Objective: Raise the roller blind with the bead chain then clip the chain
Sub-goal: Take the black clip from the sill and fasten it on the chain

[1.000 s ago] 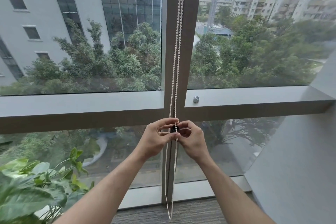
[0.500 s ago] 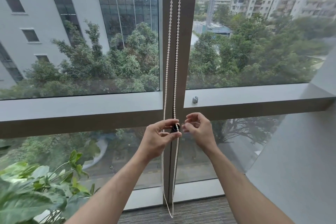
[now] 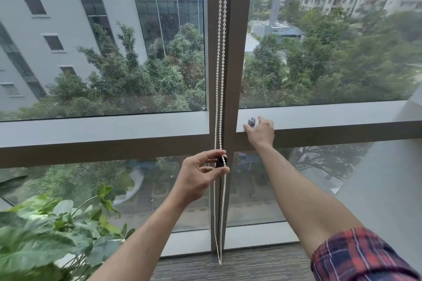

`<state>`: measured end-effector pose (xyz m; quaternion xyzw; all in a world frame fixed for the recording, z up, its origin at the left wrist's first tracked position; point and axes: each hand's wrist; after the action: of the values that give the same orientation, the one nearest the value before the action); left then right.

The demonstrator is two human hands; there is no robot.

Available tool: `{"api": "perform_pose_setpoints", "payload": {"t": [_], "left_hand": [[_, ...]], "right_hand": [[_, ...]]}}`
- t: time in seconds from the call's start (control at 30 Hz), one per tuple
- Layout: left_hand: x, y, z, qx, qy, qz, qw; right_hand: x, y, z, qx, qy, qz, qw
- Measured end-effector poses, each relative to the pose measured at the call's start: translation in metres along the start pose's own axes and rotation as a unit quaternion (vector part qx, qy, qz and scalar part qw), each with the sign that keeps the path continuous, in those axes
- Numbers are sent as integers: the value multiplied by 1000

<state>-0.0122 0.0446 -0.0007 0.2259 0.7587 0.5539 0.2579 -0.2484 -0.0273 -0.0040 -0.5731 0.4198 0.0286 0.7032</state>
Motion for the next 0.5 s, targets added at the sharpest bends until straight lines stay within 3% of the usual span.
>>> {"api": "perform_pose_setpoints", "payload": {"t": [0.27, 0.5], "left_hand": [[-2, 1, 4, -4, 3, 13, 1000], [-1, 1, 2, 1, 8, 8, 1000]], "right_hand": [[2, 7, -4, -18, 12, 3, 1000], [5, 14, 27, -42, 18, -180, 983]]}}
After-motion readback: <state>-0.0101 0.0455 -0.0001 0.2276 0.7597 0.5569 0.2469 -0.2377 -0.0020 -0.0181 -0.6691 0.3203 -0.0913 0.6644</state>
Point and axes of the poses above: each hand's wrist, its own z-axis away from the middle knuckle, its own x-axis out of the palm, y = z × x, and after that the axes turned 13 degrees about -y, right-handed
